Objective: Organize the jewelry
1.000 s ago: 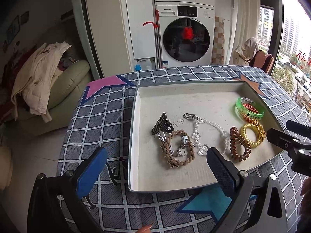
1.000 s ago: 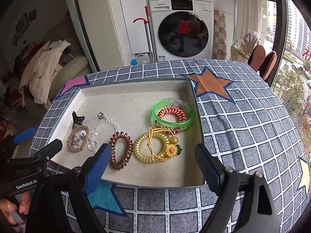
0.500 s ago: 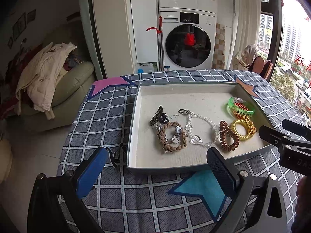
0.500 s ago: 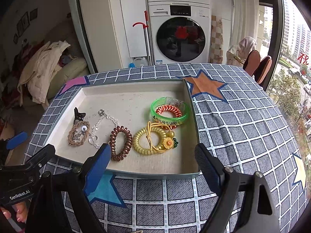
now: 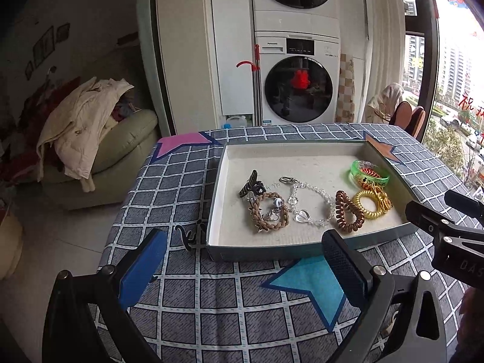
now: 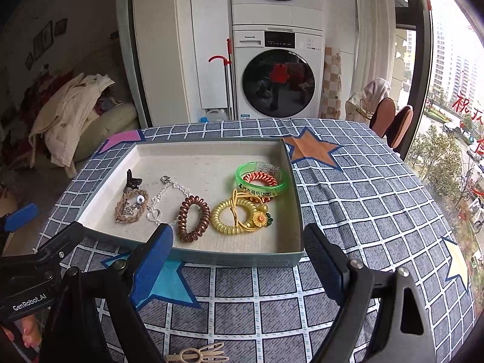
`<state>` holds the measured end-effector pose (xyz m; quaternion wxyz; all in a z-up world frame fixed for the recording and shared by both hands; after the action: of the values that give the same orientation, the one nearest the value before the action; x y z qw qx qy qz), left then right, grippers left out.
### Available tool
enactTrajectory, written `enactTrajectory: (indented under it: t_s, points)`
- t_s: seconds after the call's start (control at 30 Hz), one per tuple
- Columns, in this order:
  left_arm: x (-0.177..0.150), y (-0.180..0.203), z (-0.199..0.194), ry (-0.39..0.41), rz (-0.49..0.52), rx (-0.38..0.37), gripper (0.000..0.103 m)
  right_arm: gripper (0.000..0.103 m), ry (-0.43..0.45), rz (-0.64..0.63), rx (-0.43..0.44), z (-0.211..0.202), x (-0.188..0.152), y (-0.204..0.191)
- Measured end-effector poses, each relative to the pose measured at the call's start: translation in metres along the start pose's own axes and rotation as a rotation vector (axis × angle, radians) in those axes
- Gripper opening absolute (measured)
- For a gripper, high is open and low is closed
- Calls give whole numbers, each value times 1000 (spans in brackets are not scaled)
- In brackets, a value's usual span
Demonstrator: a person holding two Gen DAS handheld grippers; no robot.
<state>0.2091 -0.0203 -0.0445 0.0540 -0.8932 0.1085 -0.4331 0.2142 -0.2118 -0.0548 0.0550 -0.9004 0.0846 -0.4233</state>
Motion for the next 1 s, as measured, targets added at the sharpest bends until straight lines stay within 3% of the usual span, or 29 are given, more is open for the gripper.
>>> enactTrajectory:
  t_s: [0.47,1.0]
  points:
    - [-17,-1,-10,15,-35,54,103,90,90,-20,-53,-23,-14,-3]
    - [-15,3,-12,34,-29,58,103,90,111,-8,-49,-26,-14,-5]
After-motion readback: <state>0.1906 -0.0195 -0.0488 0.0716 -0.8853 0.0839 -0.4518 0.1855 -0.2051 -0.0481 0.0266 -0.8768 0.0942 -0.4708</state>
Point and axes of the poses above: each gripper's, at about its wrist camera, not at the fingertips, and z roughly the way its jaws point, y to its right, x to its top, the point moved 7 cm from there along z, roughly the way its jaws point, and after that the axes turned 10 degrees about z, right-handed, at the moved point
